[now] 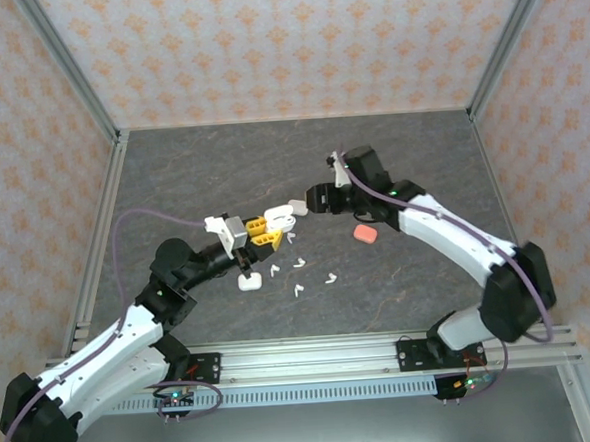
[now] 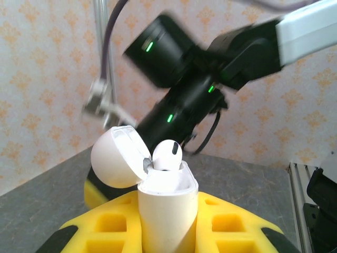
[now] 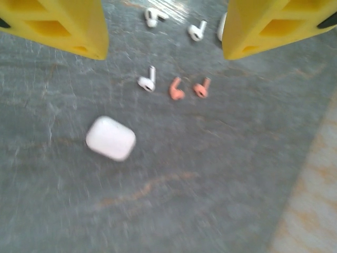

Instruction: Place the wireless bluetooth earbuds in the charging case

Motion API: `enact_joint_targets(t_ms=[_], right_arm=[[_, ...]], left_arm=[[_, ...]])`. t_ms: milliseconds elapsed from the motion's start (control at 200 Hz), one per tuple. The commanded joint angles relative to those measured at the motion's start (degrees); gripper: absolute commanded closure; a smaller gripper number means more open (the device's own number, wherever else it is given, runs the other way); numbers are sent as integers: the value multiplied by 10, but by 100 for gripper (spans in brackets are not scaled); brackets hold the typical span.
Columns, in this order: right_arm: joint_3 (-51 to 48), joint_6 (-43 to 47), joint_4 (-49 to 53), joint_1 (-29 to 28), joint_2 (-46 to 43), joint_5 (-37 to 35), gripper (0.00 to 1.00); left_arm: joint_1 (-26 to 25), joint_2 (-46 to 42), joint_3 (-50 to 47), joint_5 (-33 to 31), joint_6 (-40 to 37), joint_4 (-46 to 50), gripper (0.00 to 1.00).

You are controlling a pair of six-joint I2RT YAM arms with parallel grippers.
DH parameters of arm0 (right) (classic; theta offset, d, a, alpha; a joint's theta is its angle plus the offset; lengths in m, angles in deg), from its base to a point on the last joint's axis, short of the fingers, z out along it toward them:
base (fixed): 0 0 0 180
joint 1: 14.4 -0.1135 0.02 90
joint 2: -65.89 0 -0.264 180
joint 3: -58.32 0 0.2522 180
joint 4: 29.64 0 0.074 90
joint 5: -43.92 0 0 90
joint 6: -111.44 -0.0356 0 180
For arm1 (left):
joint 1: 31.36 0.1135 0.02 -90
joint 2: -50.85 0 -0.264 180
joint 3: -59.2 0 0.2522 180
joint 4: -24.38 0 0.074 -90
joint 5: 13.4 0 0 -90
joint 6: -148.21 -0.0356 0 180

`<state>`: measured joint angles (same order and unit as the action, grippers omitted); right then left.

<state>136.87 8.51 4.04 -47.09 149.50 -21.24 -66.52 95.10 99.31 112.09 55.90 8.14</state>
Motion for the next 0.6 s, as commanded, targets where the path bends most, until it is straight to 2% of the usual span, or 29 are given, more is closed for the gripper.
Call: enact_joint_targets(t_ms=[0, 265, 596], right_arm=[[21, 26, -4, -21, 61, 7, 42], [80, 48, -15, -58, 202, -9, 47], [138, 64, -15, -66, 304, 2, 52]], left_arm=[[-4, -17, 5, -5, -21, 1, 100], [-4, -31, 5, -9, -24, 19, 100], [-4, -31, 5, -10, -21, 23, 100]])
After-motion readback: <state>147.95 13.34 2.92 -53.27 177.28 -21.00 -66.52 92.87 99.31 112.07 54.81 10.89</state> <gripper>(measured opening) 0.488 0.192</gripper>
